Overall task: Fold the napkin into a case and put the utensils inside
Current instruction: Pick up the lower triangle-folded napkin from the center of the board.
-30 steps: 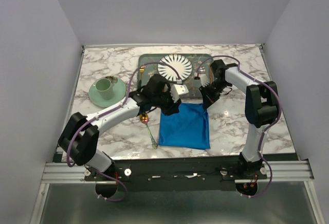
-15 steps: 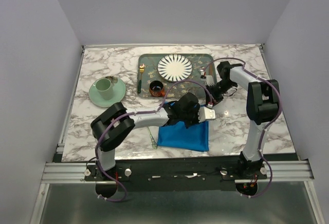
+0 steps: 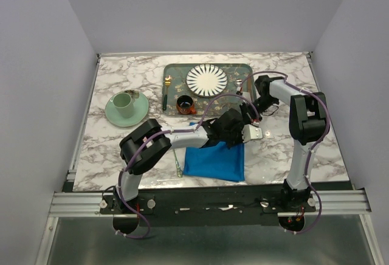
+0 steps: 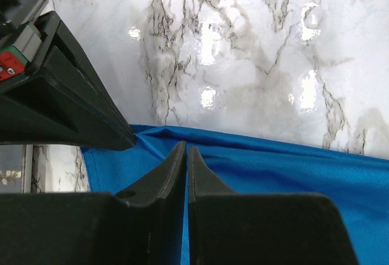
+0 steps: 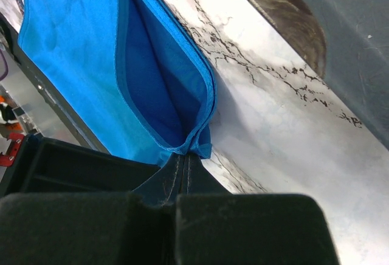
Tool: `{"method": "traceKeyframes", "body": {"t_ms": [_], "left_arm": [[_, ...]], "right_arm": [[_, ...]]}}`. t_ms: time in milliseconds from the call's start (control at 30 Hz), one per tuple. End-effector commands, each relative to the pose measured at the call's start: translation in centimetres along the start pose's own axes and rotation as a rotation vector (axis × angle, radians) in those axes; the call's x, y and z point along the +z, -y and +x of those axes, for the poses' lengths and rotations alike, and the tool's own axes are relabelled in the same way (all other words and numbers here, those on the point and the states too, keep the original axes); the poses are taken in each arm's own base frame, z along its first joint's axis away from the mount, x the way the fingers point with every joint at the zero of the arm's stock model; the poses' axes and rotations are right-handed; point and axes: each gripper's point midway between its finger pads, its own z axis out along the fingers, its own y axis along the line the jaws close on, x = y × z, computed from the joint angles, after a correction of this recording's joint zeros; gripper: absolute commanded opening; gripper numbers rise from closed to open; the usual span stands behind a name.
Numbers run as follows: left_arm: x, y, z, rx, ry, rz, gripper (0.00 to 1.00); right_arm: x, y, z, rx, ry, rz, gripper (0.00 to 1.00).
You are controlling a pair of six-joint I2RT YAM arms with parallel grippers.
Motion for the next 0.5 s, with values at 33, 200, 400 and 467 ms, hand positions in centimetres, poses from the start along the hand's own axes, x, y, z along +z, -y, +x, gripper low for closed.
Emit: {"method": "traceKeyframes", "body": {"t_ms": [33,200,400,467], "left_arm": [[-0.5,-0.1,-0.6,0.023,0.015,-0.022,0.15],[-1.0,0.3,-0.3,-0.033,0.007,-0.020,0.13],[-0.6,-0.2,0.6,-0.040,-0.019,-0.053,0.10],[-0.3,-0.3,0.3,-0.037,-0.013,-0.047,0.10]], "right_arm": [[0.1,0.3,-0.4,0.074,0.007,-0.046,0.01],[0.2,0.7,-0.1,0.106,-0.008,-0.030,0.01],[0.4,1.2,0.3,0.120,-0.023,-0.006,0.01],[0.5,1.4,0.3,0.121,-0.022,-0.006,0.01]]}}
